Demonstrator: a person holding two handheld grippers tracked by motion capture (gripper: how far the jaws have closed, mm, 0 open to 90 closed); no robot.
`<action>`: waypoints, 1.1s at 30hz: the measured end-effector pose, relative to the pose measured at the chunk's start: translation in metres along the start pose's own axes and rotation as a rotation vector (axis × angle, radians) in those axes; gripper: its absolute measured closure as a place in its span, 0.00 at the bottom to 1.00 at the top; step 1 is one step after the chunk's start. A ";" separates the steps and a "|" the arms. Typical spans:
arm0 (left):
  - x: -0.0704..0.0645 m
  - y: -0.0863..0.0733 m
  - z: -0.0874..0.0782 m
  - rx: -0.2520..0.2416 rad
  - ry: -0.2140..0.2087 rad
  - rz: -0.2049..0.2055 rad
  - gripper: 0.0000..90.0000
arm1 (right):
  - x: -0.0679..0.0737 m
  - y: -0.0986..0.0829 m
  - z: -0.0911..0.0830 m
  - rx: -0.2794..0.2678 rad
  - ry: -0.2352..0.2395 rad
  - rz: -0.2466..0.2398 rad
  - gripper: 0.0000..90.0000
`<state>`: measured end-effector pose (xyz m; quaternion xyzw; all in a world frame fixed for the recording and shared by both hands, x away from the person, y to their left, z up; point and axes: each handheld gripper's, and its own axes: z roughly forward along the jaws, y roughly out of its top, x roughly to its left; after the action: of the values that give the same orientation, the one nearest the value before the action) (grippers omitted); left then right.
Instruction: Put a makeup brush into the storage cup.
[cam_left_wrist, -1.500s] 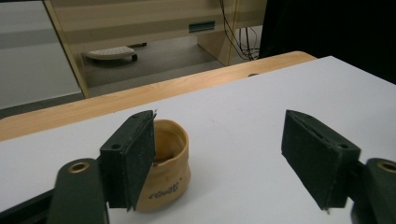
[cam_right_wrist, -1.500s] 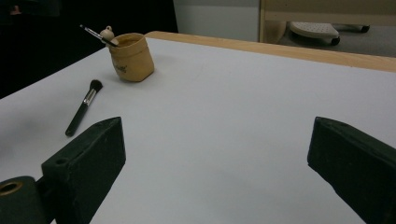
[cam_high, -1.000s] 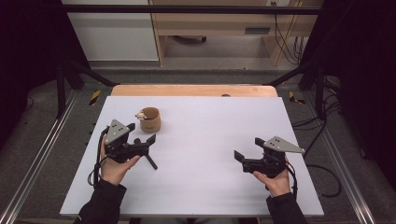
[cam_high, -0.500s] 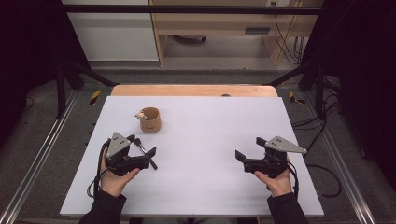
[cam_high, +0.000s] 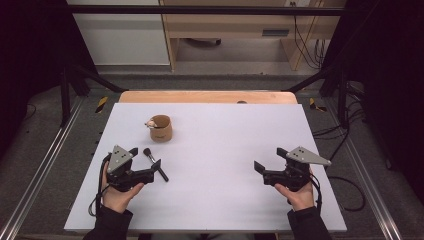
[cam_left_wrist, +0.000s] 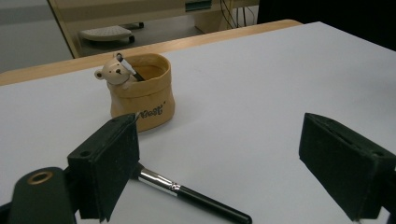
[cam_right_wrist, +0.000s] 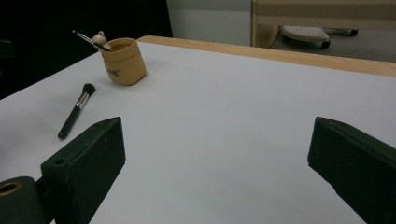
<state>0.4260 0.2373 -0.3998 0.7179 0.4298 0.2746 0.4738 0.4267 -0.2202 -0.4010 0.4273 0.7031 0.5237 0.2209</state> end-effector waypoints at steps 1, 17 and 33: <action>0.000 -0.001 0.000 -0.001 0.000 -0.005 0.13 | 0.000 0.000 0.000 0.000 0.000 -0.001 0.05; 0.009 -0.012 0.010 0.053 0.040 -0.038 0.14 | 0.005 -0.001 0.003 0.010 0.009 -0.006 0.05; 0.012 -0.027 0.032 0.155 0.072 -0.056 0.16 | 0.008 -0.001 0.005 0.021 0.016 -0.023 0.06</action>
<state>0.4478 0.2387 -0.4377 0.7297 0.4866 0.2528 0.4083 0.4252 -0.2108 -0.4027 0.4172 0.7150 0.5174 0.2167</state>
